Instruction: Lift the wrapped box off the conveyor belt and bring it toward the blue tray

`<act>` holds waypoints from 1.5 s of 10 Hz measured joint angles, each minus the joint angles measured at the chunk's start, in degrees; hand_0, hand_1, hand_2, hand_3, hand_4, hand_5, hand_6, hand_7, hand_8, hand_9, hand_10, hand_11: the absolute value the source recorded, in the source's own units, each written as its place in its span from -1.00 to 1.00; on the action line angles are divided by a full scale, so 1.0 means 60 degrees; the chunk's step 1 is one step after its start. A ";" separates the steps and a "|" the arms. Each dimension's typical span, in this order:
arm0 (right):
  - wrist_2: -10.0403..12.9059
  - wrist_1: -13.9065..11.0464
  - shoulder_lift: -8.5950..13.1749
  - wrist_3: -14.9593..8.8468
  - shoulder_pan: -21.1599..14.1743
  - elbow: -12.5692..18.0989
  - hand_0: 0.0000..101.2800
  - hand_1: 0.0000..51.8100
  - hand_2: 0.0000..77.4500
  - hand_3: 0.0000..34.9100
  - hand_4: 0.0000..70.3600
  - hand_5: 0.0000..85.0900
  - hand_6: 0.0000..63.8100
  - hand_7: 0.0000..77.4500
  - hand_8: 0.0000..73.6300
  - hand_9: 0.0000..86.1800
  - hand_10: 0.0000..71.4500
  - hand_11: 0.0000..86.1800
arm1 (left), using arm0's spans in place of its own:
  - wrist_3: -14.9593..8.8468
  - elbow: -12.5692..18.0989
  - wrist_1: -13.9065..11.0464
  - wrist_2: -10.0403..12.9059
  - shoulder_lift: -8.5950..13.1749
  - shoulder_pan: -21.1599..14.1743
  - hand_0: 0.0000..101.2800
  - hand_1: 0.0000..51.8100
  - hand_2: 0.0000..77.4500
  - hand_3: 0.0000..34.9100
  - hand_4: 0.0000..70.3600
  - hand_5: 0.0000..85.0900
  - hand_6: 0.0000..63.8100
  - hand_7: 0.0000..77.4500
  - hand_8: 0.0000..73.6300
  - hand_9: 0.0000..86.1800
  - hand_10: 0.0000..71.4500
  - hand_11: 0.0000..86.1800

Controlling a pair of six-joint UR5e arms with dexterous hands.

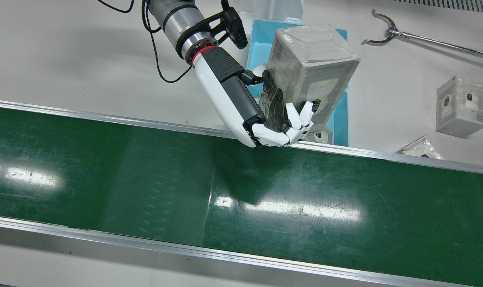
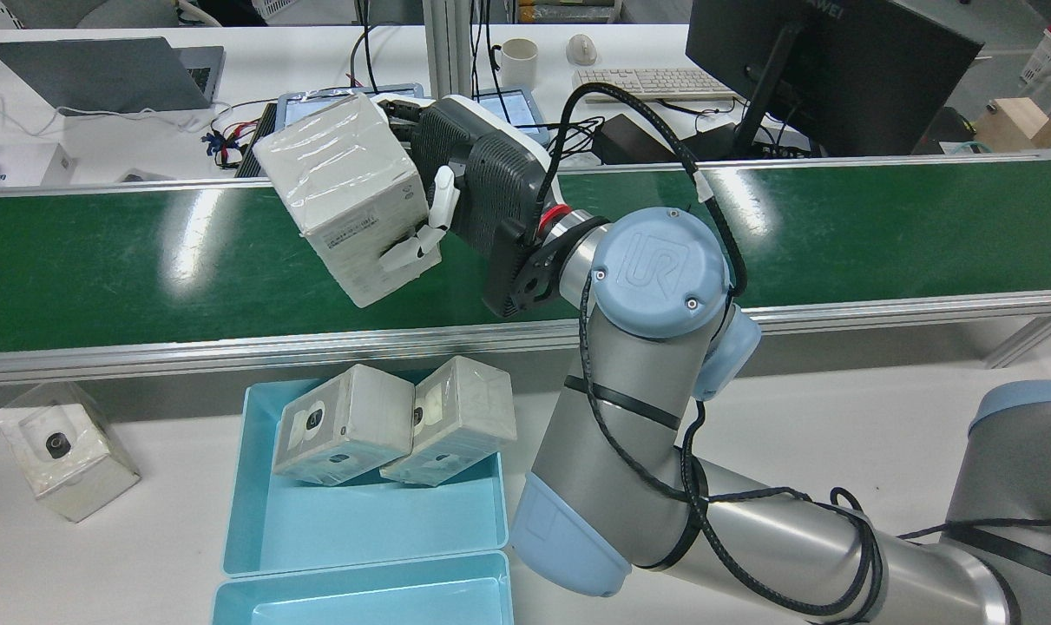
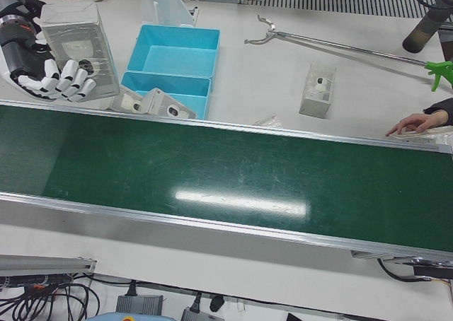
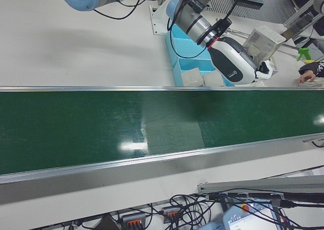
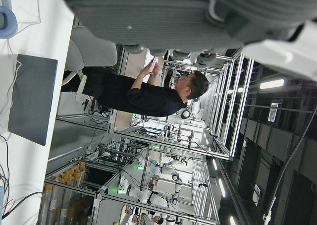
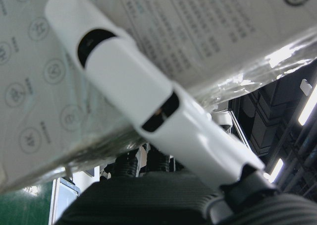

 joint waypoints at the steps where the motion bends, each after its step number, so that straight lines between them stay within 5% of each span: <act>1: 0.0029 -0.0140 0.0011 0.0005 -0.0196 0.0174 0.23 -0.92 -0.17 -0.99 -0.09 0.65 0.50 0.01 0.44 -0.03 0.10 -0.08 | 0.0000 0.0000 0.0000 0.0000 0.0000 0.0000 -1.00 -1.00 -0.97 -1.00 -1.00 -0.97 -0.98 -0.99 -0.99 -1.00 -0.98 -0.99; 11: 0.0075 -0.0602 0.0091 0.0062 -0.1876 0.0549 0.24 -0.94 -0.17 -0.98 -0.18 0.65 0.50 0.03 0.45 -0.03 0.11 -0.06 | 0.0000 0.0000 0.0000 0.0000 0.0000 0.0000 -1.00 -1.00 -0.99 -1.00 -1.00 -0.97 -0.98 -0.99 -0.99 -1.00 -0.98 -0.99; 12: 0.0231 -0.0560 0.0090 0.0096 -0.2048 0.0543 0.23 -0.92 -0.17 -1.00 -0.49 0.65 0.50 0.03 0.45 -0.03 -0.07 -0.23 | 0.0000 0.0000 0.0000 0.0000 0.0000 0.0000 -1.00 -1.00 -0.97 -1.00 -1.00 -0.97 -0.98 -0.99 -0.99 -0.99 -0.98 -0.99; 13: 0.0451 -0.0465 0.0092 0.0118 -0.2218 0.0539 0.18 -0.83 -0.41 -1.00 -0.61 0.13 0.50 0.03 0.33 -0.11 -0.73 -0.71 | 0.0000 0.0000 0.0000 0.0000 0.0000 0.0000 -1.00 -1.00 -0.97 -1.00 -1.00 -0.97 -0.98 -0.99 -0.99 -0.99 -0.98 -0.99; 14: 0.0604 -0.0362 0.0109 0.0130 -0.2354 0.0535 0.18 -0.83 -0.41 -1.00 -0.61 0.13 0.50 0.03 0.33 -0.11 -0.73 -0.71 | 0.0000 0.0000 0.0000 0.0000 0.0000 0.0000 -1.00 -1.00 -0.97 -1.00 -1.00 -0.97 -0.98 -0.99 -0.99 -1.00 -0.98 -0.99; 15: 0.0702 -0.0282 0.0126 0.0137 -0.2449 0.0533 0.09 -0.83 -0.70 -0.94 -0.58 -0.15 0.50 0.03 0.13 -0.29 -1.00 -0.95 | 0.0000 0.0000 0.0000 0.0000 0.0000 0.0000 -1.00 -1.00 -0.97 -1.00 -1.00 -0.97 -0.98 -0.99 -0.99 -1.00 -0.98 -0.99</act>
